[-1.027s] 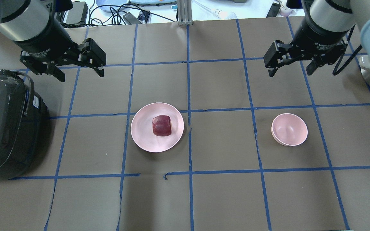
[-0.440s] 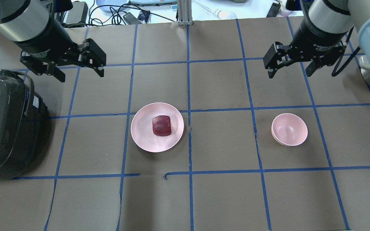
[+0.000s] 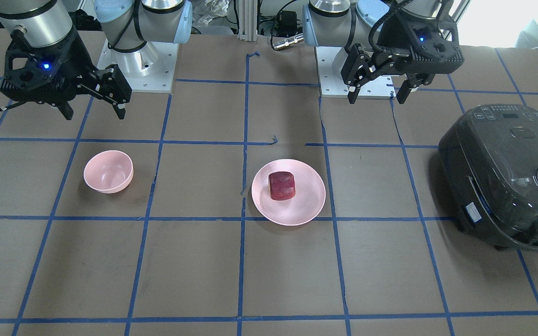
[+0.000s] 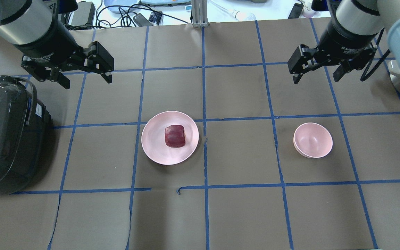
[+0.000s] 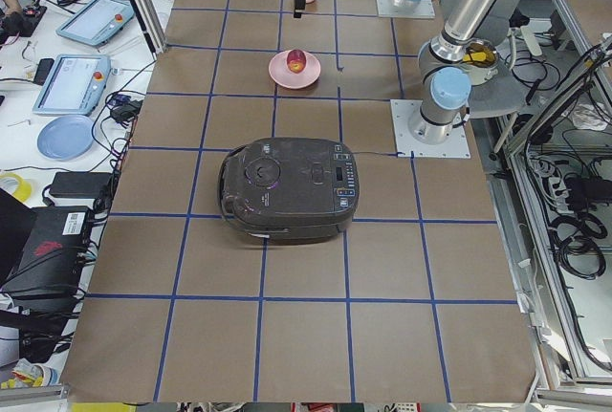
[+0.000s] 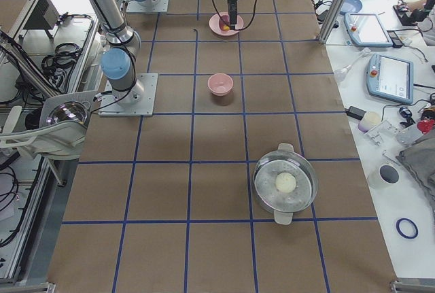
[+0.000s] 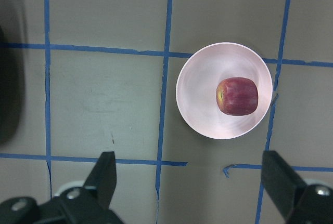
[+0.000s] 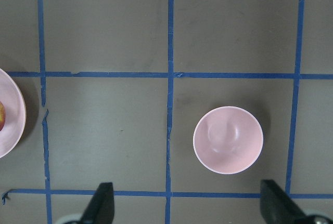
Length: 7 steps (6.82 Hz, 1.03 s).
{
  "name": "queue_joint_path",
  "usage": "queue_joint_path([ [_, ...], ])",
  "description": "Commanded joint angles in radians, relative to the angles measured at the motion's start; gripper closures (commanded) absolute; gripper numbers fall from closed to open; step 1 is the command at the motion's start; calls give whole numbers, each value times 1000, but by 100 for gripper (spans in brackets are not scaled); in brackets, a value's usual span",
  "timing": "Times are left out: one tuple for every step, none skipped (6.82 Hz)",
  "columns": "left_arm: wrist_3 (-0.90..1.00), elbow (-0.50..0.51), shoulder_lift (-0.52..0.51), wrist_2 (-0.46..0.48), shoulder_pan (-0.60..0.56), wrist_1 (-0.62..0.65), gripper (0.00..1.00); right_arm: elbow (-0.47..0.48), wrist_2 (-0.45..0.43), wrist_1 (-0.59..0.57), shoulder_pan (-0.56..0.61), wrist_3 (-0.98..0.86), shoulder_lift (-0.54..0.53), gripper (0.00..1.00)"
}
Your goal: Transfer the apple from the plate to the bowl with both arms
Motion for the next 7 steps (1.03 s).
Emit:
queue_joint_path([
  [0, 0, 0, 3, 3, -1, 0, 2, -3, -7, -53, -59, 49, 0],
  [-3, 3, 0, 3, 2, 0, 0, 3, -6, -1, -128, -131, 122, 0],
  [-5, 9, -8, 2, -8, 2, 0, 17, 0, 4, -219, -294, 163, 0],
  [-2, 0, -34, -4, -6, 2, 0, 81, 0, -10, -286, -419, 174, 0],
  [-2, -9, -61, -7, -11, 3, 0, 171, 2, -98, -323, -424, 207, 0],
  [-22, -37, -96, 2, -53, 20, 0, 266, -1, -274, -334, -435, 247, 0],
  [-116, -90, -144, 3, -102, 114, 0, 337, -1, -374, -336, -429, 261, 0],
])
